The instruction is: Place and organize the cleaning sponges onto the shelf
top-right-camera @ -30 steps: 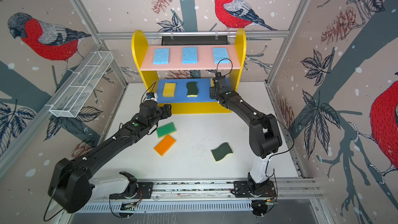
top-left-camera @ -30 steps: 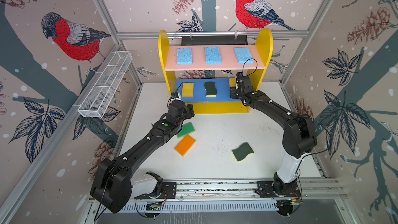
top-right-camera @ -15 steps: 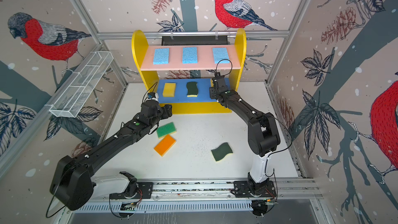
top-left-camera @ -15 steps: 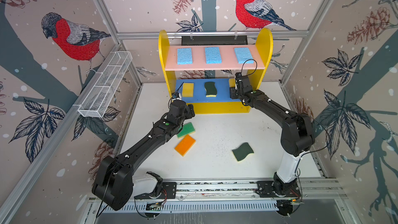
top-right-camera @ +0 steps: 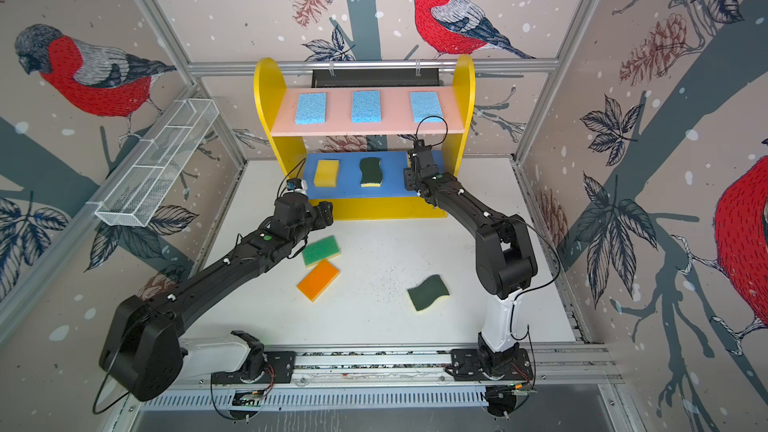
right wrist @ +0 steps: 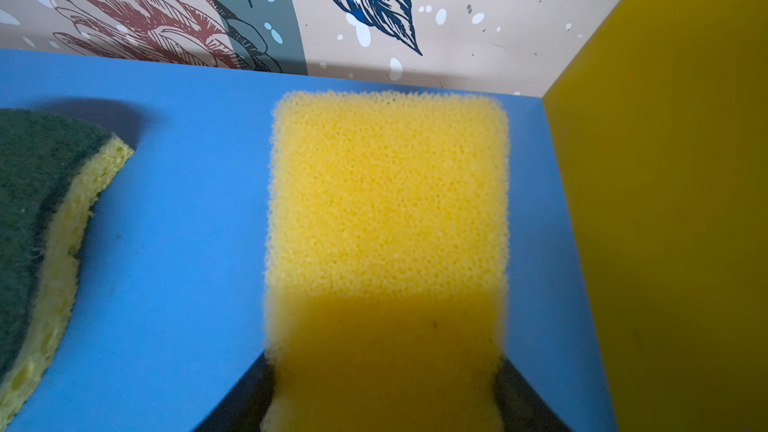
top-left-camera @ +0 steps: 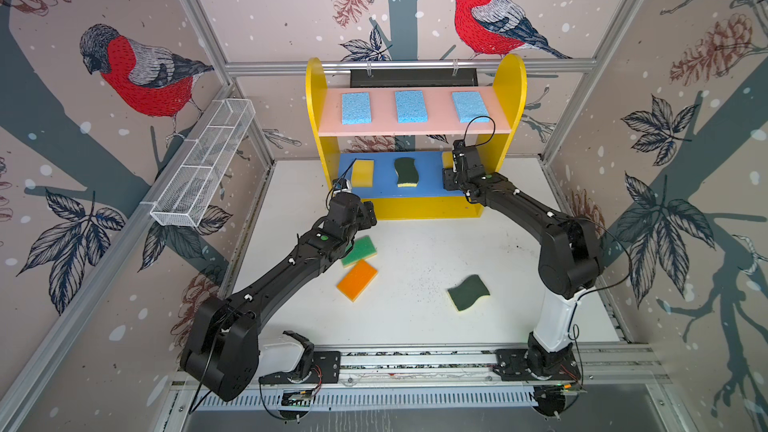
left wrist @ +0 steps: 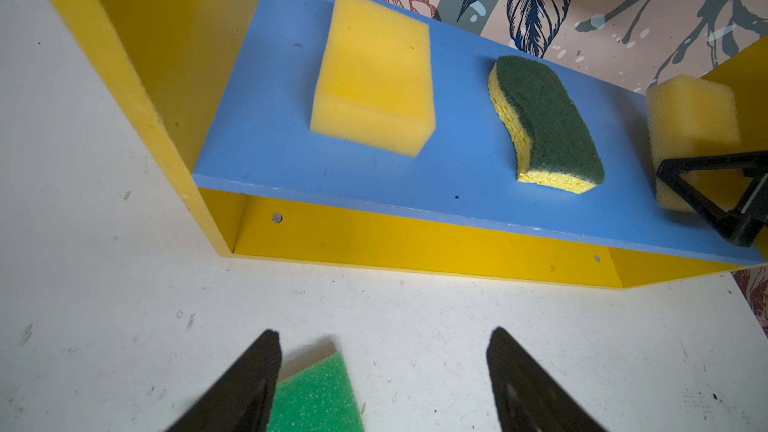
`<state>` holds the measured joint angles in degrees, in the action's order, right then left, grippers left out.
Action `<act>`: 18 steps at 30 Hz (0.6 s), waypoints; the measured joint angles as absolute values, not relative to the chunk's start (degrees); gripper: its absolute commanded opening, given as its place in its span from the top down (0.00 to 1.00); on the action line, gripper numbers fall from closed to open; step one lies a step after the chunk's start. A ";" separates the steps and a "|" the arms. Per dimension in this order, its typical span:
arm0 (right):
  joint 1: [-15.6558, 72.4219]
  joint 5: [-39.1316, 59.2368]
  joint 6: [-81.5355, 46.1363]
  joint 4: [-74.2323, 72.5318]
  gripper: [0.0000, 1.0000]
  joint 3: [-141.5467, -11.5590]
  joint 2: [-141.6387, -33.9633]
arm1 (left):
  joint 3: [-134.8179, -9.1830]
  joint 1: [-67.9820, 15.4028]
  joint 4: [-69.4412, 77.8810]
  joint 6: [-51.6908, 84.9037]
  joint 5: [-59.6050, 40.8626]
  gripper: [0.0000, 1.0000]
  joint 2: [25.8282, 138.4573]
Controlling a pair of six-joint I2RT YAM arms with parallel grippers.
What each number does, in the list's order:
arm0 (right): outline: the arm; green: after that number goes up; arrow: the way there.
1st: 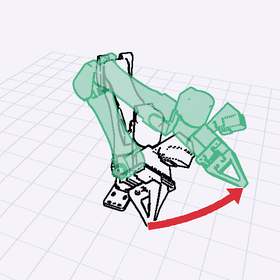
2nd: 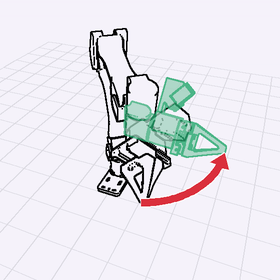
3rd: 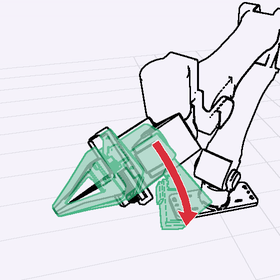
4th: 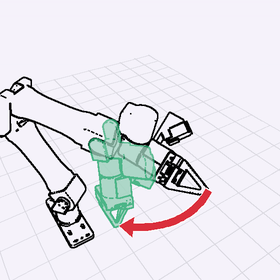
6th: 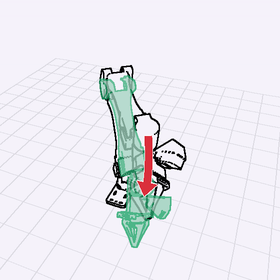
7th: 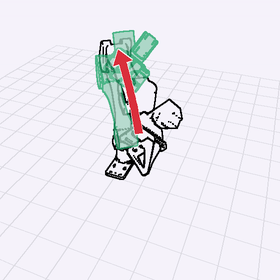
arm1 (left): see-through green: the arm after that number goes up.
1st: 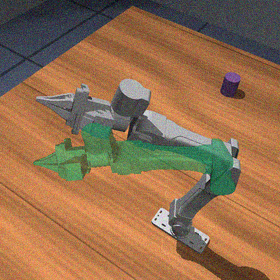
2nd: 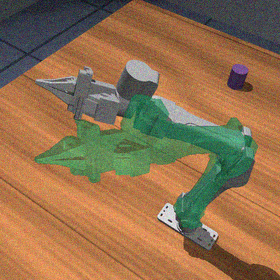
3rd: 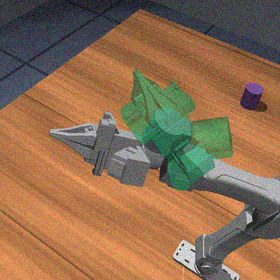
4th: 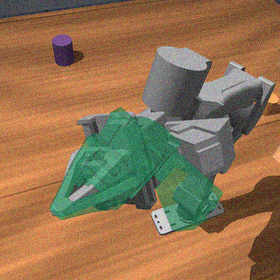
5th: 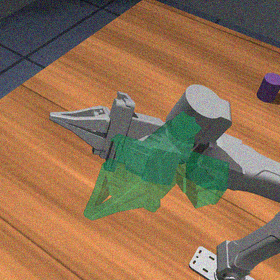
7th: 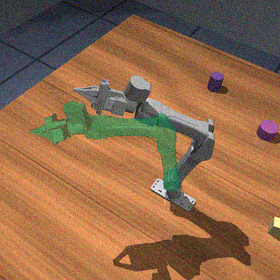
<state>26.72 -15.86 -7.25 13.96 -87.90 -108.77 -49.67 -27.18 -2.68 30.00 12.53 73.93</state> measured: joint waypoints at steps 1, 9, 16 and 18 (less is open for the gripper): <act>26.65 -15.86 -7.25 13.96 0.35 -87.99 -108.84 | -49.71 -27.18 -2.70 30.00 12.56 0.21 73.93; 26.50 -15.84 -7.27 13.98 0.33 -88.27 -109.19 | -49.98 -27.18 -2.70 29.98 13.37 0.21 74.06; 26.46 -15.84 -7.31 13.96 0.31 -88.49 -109.60 | -50.11 -27.18 -2.74 30.00 13.61 0.21 74.26; 26.39 -15.84 -7.44 13.91 0.30 -88.62 -109.84 | -50.17 -27.18 -2.74 30.00 13.63 0.21 74.26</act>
